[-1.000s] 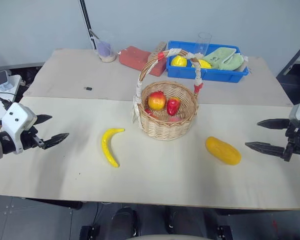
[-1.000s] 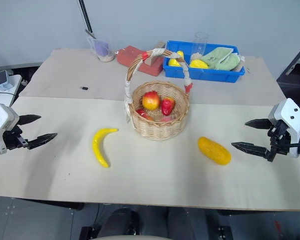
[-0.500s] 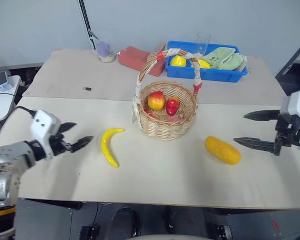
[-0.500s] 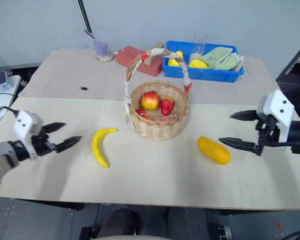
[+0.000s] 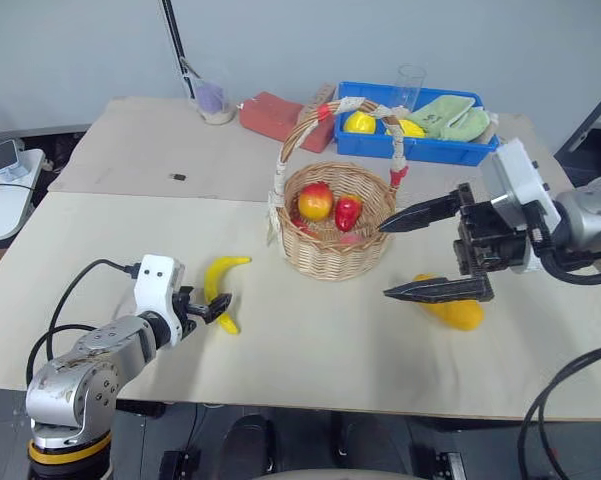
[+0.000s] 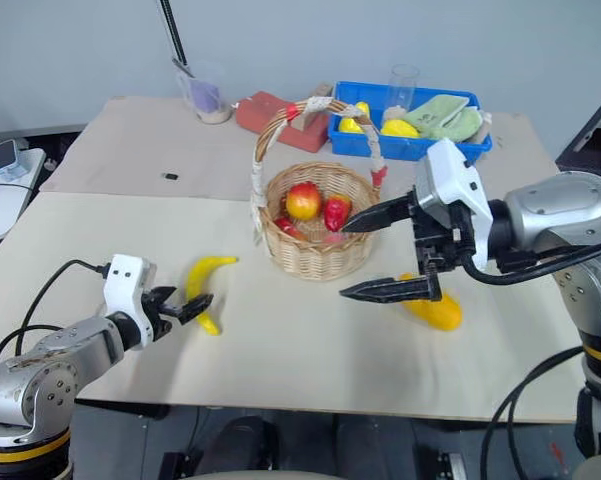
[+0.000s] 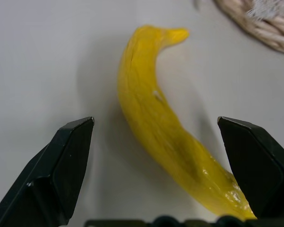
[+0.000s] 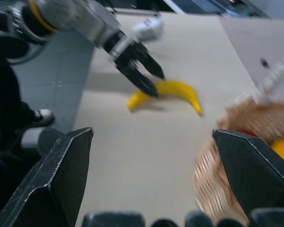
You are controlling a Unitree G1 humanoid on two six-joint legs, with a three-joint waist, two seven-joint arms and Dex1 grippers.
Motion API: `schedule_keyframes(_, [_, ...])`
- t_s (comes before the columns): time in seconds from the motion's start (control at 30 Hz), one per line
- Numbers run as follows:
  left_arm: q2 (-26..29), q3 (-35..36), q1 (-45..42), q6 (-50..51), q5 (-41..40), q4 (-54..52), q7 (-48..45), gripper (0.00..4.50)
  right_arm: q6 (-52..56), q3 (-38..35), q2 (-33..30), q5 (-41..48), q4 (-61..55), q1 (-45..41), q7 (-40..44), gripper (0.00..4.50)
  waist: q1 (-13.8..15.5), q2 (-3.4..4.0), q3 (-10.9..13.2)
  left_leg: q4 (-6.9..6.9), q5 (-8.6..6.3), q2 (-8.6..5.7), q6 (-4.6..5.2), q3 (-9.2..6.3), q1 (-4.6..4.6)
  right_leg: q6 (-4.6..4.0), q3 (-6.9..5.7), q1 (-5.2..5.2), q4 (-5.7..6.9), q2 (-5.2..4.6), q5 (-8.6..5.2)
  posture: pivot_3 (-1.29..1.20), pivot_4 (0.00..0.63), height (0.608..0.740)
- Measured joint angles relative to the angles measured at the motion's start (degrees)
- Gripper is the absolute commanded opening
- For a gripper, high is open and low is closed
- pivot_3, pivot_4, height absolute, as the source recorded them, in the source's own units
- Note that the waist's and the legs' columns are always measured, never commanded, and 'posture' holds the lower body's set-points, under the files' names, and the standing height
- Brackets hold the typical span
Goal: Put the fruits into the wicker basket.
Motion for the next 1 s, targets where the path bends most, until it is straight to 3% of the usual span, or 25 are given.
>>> schedule_keyframes(0.13, [-2.32, -1.63, -0.96, 2.71, 0.04, -0.76, 2.63, 4.50, -0.73, 2.32, 1.59, -1.20, 2.09, -2.40, 1.42, 4.46, -0.03, 0.01, -0.01, 0.00, 0.00, -0.03, 0.00, 0.01, 0.02, -0.01, 0.00, 0.02, 0.01, -0.06, 0.01, 0.00, 0.150, 0.692])
schedule_keyframes(0.23, [-3.20, -2.29, -1.24, 3.17, 0.43, -0.83, 4.12, 3.68, -1.35, 2.34, 1.67, -1.75, 2.70, -2.46, 2.10, 4.50, -0.04, 0.00, -0.01, 0.00, 0.00, -0.03, 0.00, 0.00, 0.02, -0.02, 0.00, 0.02, 0.01, -0.06, 0.01, 0.00, 0.150, 0.692])
schedule_keyframes(0.47, [-2.71, -3.04, -1.12, 2.26, 2.90, -0.29, 5.40, 0.41, -1.84, 2.17, 1.65, -2.69, 3.18, -2.08, 2.36, 4.50, -0.06, 0.00, -0.01, 0.00, 0.00, -0.02, 0.00, 0.00, 0.02, -0.02, -0.01, 0.02, 0.00, -0.06, 0.01, 0.00, 0.150, 0.692])
schedule_keyframes(0.5, [-2.42, -3.22, -1.07, 2.00, 3.17, -0.28, 5.16, 0.26, -1.88, 2.10, 1.65, -2.81, 3.18, -1.95, 2.33, 4.50, -0.06, 0.00, -0.01, 0.00, 0.00, -0.02, 0.00, 0.01, 0.01, -0.02, -0.01, 0.02, 0.00, -0.06, 0.01, 0.00, 0.150, 0.692])
schedule_keyframes(0.6, [0.51, -3.97, -0.13, -2.27, 3.85, -0.39, 2.75, 0.26, -1.88, 1.40, 1.48, -2.84, 3.23, -0.94, 2.14, 4.50, -0.09, 0.00, -0.01, -0.01, 0.00, -0.02, 0.00, 0.01, 0.01, -0.03, -0.02, 0.00, 0.00, -0.06, 0.01, 0.00, 0.150, 0.692])
schedule_keyframes(0.77, [8.07, -2.63, 0.42, -14.11, -1.60, -4.10, -13.13, 0.26, -1.77, -1.78, -0.33, -2.45, 2.99, 1.14, 1.42, 4.50, 0.09, 0.00, 0.00, 0.00, 0.00, -0.01, 0.00, 0.03, -0.04, -0.06, -0.10, -0.03, -0.03, -0.13, 0.00, 0.00, 0.150, 0.692])
schedule_keyframes(0.9, [12.02, -2.35, -8.18, -15.56, -7.74, -4.32, -20.51, 0.26, -0.82, -4.43, -2.94, -2.16, 2.91, 4.02, 1.00, 4.50, 0.24, 0.00, 0.00, 0.07, 0.00, -0.05, 0.00, 0.00, -0.07, -0.04, -0.16, 0.02, -0.07, -0.13, 0.00, 0.00, 0.150, 0.692])
schedule_keyframes(1.0, [12.80, -7.36, -15.73, -17.33, -6.57, -3.00, -21.33, 0.26, -0.11, -7.08, -4.26, -2.17, 3.05, 5.12, -0.19, 4.50, 0.01, 0.01, -0.01, 0.05, 0.00, -0.10, 0.00, -0.01, -0.07, -0.02, -0.12, 0.04, -0.10, -0.10, -0.01, 0.00, 0.150, 0.692])
